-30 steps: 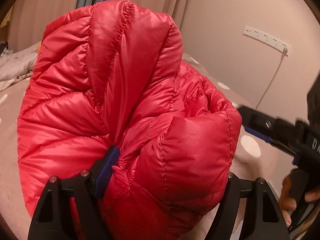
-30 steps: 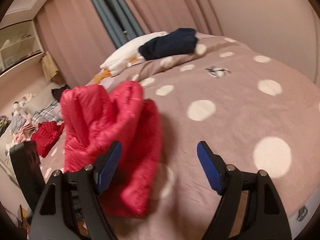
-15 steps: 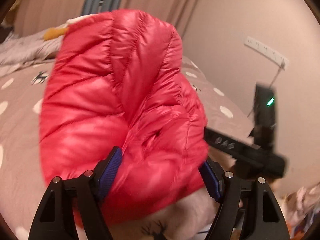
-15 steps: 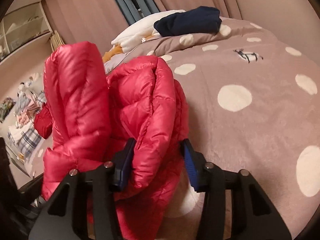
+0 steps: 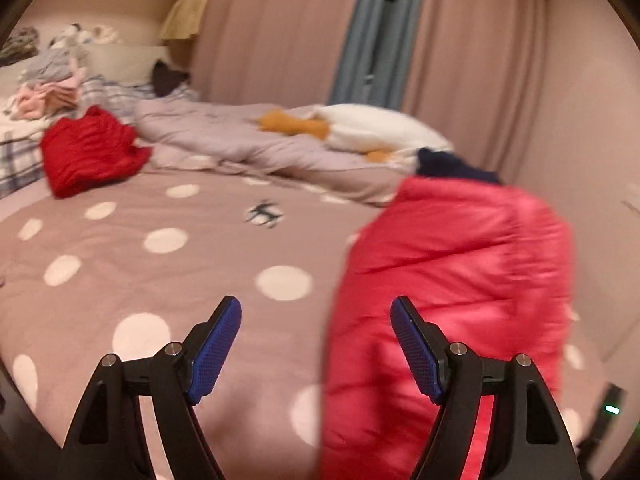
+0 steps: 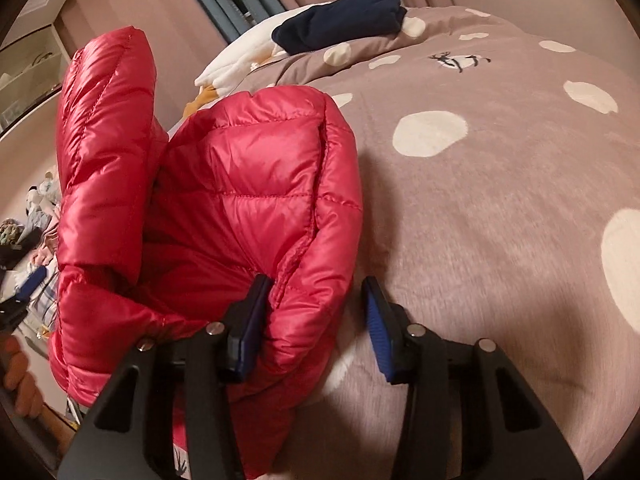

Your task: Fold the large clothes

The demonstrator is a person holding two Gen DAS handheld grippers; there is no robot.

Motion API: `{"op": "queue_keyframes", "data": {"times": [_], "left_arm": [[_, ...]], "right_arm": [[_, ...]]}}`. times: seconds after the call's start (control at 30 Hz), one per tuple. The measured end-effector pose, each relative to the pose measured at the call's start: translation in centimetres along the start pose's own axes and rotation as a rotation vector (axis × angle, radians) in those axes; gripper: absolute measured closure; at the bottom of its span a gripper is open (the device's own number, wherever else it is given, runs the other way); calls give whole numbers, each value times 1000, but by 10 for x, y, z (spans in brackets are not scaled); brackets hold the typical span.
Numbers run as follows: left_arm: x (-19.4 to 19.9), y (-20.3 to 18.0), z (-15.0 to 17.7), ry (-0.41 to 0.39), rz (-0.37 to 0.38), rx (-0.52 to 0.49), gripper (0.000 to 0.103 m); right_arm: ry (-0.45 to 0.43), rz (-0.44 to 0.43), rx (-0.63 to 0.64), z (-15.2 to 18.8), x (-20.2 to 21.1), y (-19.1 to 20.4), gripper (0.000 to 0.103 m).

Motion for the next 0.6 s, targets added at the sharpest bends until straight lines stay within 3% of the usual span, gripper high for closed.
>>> {"op": "queue_keyframes", "data": {"times": [0.13, 0.27, 0.33, 0.4, 0.53, 0.6], "left_arm": [[-48, 4, 17, 87, -129, -9, 27], [-47, -2, 20, 71, -118, -27, 27], [-43, -8, 17, 75, -102, -24, 27], [-45, -11, 12, 77, -104, -37, 27], [-41, -23, 7, 61, -94, -62, 27], [-39, -29, 6, 52, -95, -74, 27]], "right_arm": [[-7, 47, 28, 4, 4, 4, 56], [-16, 116, 50, -1, 17, 6, 49], [-31, 183, 73, -7, 31, 8, 41], [-94, 220, 99, -22, 54, 16, 40], [-274, 142, 115, -53, 105, 49, 27], [-348, 70, 147, -69, 122, 73, 26]]}}
Point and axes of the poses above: each gripper's, at about its wrist camera, not at the fingertips, and x roughly against the way its jaws point, y to its left, z to its underside, the point moved 4 cm from there along -x, roughly the way its jaws point
